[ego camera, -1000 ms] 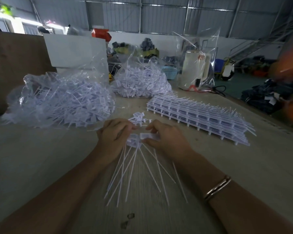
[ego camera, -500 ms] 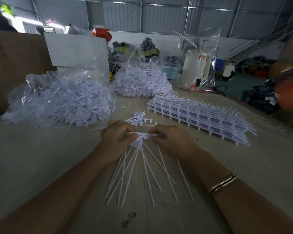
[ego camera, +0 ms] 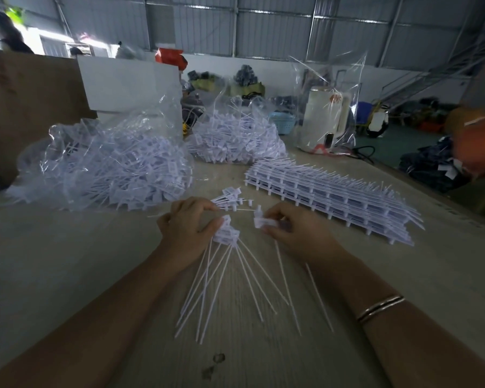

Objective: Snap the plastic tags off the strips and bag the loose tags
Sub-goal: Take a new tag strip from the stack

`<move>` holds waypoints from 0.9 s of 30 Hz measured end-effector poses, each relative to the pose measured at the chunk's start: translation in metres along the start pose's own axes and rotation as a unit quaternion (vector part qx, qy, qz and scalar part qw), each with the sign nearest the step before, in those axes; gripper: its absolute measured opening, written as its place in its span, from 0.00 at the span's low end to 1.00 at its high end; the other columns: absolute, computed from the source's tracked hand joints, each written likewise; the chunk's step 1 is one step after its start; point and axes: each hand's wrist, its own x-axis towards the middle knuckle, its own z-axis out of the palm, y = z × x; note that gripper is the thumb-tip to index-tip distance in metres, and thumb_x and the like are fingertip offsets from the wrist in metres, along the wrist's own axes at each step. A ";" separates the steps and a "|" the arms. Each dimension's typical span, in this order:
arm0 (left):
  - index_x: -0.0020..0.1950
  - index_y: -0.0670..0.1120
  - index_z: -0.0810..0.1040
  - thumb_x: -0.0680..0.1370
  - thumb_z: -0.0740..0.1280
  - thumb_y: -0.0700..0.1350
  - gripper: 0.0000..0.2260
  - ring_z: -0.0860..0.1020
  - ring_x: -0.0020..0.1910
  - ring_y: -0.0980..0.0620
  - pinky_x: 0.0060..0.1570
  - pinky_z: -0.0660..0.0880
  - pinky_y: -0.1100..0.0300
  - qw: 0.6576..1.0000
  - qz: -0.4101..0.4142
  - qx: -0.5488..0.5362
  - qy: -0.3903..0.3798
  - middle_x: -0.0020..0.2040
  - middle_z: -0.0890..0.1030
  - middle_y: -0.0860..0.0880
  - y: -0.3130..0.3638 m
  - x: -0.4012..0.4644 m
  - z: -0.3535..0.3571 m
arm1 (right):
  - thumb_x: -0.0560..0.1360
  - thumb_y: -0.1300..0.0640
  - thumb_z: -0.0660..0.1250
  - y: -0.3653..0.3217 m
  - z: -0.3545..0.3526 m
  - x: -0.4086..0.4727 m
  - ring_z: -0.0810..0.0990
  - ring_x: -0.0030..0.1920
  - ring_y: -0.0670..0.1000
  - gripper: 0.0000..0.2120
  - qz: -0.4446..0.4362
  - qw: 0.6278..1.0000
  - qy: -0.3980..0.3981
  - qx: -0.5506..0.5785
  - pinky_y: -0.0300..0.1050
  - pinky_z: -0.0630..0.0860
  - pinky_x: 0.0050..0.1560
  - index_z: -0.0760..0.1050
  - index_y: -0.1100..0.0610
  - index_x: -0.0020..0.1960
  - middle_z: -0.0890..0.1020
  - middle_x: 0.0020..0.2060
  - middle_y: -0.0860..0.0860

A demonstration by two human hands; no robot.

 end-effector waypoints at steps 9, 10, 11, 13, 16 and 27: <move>0.42 0.49 0.81 0.69 0.60 0.61 0.19 0.74 0.56 0.45 0.58 0.67 0.42 0.993 0.082 -0.078 -0.033 0.46 0.79 0.54 0.007 -0.002 0.001 | 0.73 0.48 0.68 -0.036 0.029 0.007 0.75 0.43 0.39 0.11 -0.092 0.994 0.009 0.057 0.34 0.74 0.41 0.71 0.50 0.51 0.76 0.44 0.41; 0.40 0.52 0.80 0.68 0.60 0.61 0.16 0.75 0.55 0.45 0.58 0.67 0.42 0.994 0.075 -0.079 -0.027 0.46 0.79 0.54 0.005 -0.001 0.000 | 0.74 0.49 0.67 -0.034 0.026 0.005 0.75 0.42 0.38 0.09 -0.082 0.993 -0.001 0.082 0.32 0.73 0.40 0.72 0.50 0.52 0.77 0.44 0.41; 0.38 0.55 0.77 0.68 0.60 0.61 0.12 0.75 0.55 0.45 0.58 0.67 0.41 0.994 0.067 -0.084 -0.023 0.46 0.79 0.55 0.004 0.000 -0.002 | 0.75 0.51 0.66 -0.031 0.022 0.002 0.75 0.41 0.38 0.07 -0.070 0.993 -0.013 0.099 0.32 0.73 0.39 0.72 0.50 0.52 0.78 0.44 0.42; 0.38 0.59 0.74 0.68 0.60 0.60 0.08 0.75 0.55 0.45 0.58 0.66 0.41 0.994 0.062 -0.091 -0.025 0.45 0.79 0.56 0.002 0.001 -0.003 | 0.75 0.52 0.66 -0.025 0.016 -0.001 0.75 0.42 0.40 0.06 -0.054 0.995 -0.023 0.082 0.36 0.74 0.41 0.73 0.48 0.52 0.78 0.44 0.43; 0.39 0.48 0.79 0.70 0.61 0.58 0.15 0.76 0.52 0.44 0.56 0.68 0.41 0.992 0.109 -0.066 -0.025 0.44 0.79 0.54 0.003 0.000 0.000 | 0.74 0.49 0.67 -0.023 0.017 0.001 0.75 0.40 0.41 0.09 -0.057 0.998 -0.004 -0.032 0.40 0.74 0.42 0.75 0.47 0.53 0.79 0.44 0.43; 0.38 0.37 0.76 0.73 0.66 0.46 0.11 0.75 0.49 0.44 0.52 0.70 0.47 0.980 0.187 -0.063 -0.007 0.43 0.76 0.50 0.011 0.000 0.004 | 0.78 0.56 0.62 -0.018 0.012 0.004 0.78 0.34 0.37 0.06 -0.004 0.978 -0.094 0.184 0.25 0.71 0.35 0.77 0.52 0.48 0.80 0.36 0.45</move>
